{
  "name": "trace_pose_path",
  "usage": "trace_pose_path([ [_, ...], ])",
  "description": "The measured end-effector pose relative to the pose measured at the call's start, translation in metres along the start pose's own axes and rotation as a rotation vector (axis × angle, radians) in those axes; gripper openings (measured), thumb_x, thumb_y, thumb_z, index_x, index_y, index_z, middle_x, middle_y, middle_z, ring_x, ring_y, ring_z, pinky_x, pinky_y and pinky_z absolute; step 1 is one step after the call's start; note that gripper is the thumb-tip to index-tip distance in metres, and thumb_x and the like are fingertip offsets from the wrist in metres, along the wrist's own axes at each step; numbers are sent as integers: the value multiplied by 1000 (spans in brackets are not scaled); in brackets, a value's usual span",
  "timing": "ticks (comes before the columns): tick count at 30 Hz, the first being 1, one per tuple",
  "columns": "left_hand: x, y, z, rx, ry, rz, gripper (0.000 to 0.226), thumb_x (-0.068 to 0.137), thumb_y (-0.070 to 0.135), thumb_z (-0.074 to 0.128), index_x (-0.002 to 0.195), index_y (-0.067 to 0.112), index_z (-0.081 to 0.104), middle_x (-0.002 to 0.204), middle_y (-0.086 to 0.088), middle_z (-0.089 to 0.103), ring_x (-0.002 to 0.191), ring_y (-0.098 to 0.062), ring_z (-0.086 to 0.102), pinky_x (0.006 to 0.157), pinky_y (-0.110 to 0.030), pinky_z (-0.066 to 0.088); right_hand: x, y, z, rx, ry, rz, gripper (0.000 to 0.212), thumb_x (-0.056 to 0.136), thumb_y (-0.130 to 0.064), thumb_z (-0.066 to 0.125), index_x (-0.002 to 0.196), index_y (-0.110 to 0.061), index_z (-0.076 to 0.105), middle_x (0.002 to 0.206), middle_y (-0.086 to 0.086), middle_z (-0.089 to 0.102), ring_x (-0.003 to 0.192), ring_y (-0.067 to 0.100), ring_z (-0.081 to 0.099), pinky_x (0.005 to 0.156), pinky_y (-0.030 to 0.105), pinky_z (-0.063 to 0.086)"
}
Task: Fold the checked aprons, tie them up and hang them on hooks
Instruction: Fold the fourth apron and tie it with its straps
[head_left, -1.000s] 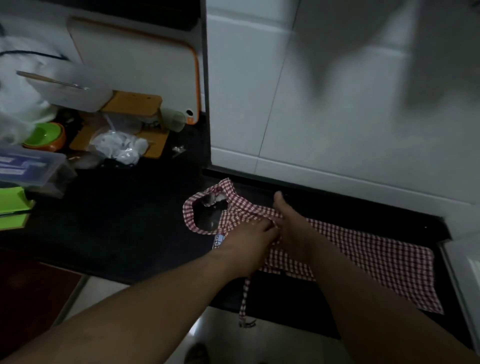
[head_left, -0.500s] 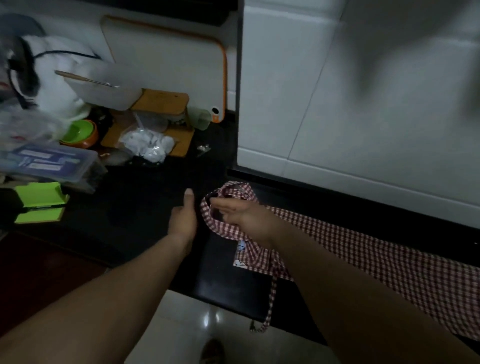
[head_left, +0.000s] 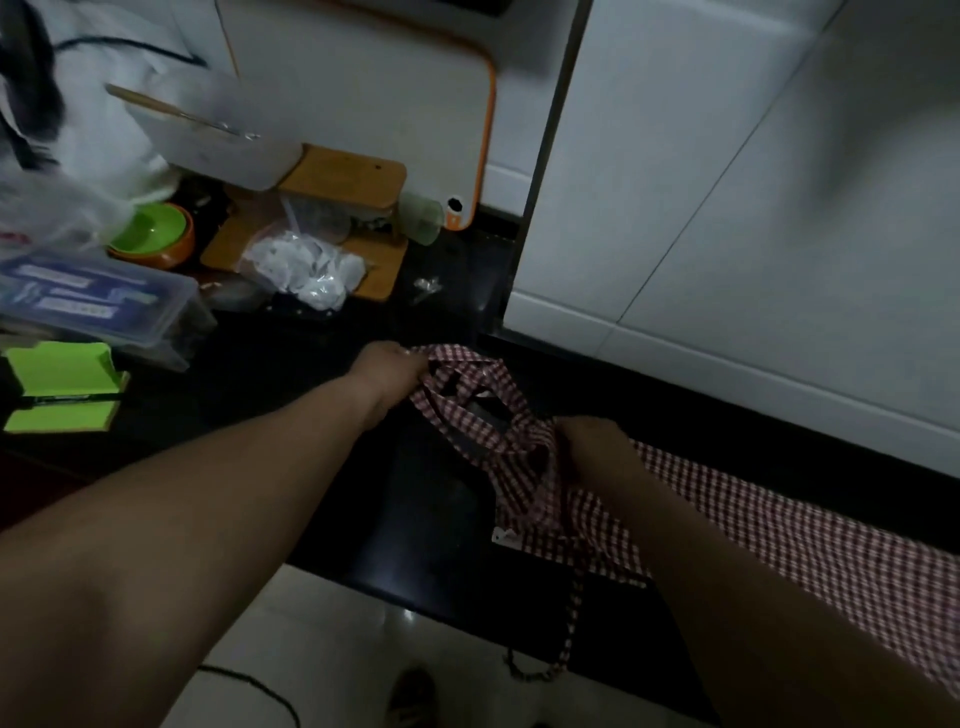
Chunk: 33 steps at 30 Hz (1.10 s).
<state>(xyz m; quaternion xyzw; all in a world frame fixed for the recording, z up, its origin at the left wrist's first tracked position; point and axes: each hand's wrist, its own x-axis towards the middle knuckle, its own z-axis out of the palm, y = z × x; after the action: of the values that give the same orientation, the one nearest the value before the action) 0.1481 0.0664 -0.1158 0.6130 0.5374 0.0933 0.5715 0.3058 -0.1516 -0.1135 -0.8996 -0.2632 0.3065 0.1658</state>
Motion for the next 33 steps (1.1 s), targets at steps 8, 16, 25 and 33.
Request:
trace_pose_path([
  [8, -6, 75, -15, 61, -44, 239, 8, 92, 14, 66, 84, 12, 66, 78, -8, 70, 73, -21, 67, 64, -26, 51, -30, -41, 59, 138, -322, -377, 33, 106, -12, 47, 128, 3, 65, 131, 23, 64, 122, 35, 58, 108, 35, 41],
  [16, -88, 51, 51, 736, -450, 809, 21, 91, 27, 67, 111, 29, 58, 105, 7, 66, 97, -16, 66, 76, -26, 49, -33, -14, 0, 1190, -234, 319, 61, 101, -64, 44, 117, -9, 67, 107, 19, 74, 98, 33, 71, 85, 45, 59],
  [25, -72, -45, 42, 1372, -473, 918, 32, 94, 33, 53, 126, 27, 55, 121, -2, 66, 115, -27, 60, 101, -42, 39, -46, 12, 0, 953, 22, 276, 8, 91, -5, 67, 99, -7, 68, 96, 17, 74, 88, 31, 71, 75, 41, 61],
  [33, -75, -53, 34, 1310, -339, 858, 42, 103, 62, 32, 111, 28, 57, 116, 4, 63, 115, -19, 55, 109, -43, 32, -63, 59, -5, 624, 237, 279, 35, 91, -33, 76, 113, -12, 59, 116, 6, 67, 88, 16, 62, 90, 28, 48],
])
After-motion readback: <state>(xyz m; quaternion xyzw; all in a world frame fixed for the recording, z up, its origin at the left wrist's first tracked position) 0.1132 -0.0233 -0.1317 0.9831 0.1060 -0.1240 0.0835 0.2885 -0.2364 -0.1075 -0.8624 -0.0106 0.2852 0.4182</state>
